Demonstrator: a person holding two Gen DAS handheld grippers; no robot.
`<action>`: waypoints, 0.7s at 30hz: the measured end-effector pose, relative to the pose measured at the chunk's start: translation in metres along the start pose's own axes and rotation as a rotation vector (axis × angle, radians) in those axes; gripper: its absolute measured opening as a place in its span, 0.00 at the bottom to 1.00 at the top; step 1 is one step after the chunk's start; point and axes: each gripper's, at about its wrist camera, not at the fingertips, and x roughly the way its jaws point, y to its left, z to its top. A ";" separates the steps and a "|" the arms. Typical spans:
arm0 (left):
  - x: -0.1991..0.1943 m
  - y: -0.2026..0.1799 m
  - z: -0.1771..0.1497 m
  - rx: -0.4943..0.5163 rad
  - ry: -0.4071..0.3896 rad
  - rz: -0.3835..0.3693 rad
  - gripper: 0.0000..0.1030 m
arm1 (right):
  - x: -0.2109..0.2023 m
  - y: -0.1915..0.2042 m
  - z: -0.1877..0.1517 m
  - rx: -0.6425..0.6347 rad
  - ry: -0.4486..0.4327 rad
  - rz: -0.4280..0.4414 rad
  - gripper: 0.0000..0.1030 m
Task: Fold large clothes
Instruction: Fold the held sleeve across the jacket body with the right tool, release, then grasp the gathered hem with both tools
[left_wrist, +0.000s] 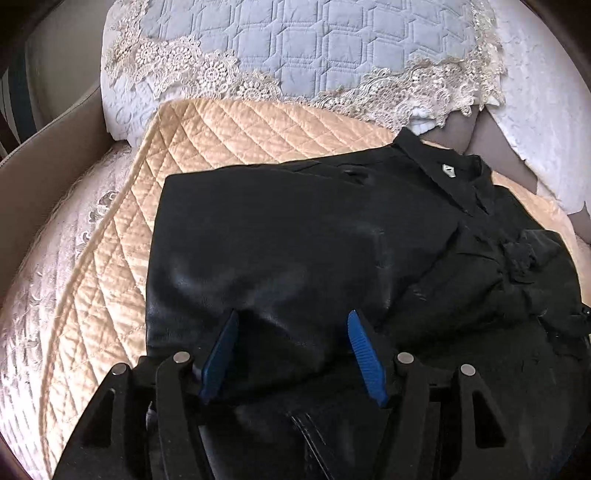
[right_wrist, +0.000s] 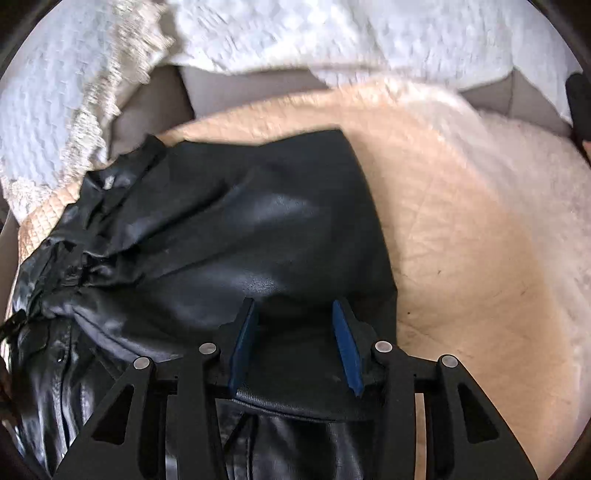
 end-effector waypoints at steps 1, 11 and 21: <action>-0.007 -0.001 0.000 -0.007 -0.001 -0.013 0.61 | -0.012 0.003 0.000 0.010 -0.020 0.025 0.42; -0.126 -0.019 -0.081 0.028 -0.113 -0.179 0.62 | -0.112 0.045 -0.088 -0.068 -0.135 0.193 0.46; -0.150 -0.035 -0.145 0.024 -0.049 -0.207 0.62 | -0.129 0.070 -0.168 -0.106 -0.055 0.183 0.51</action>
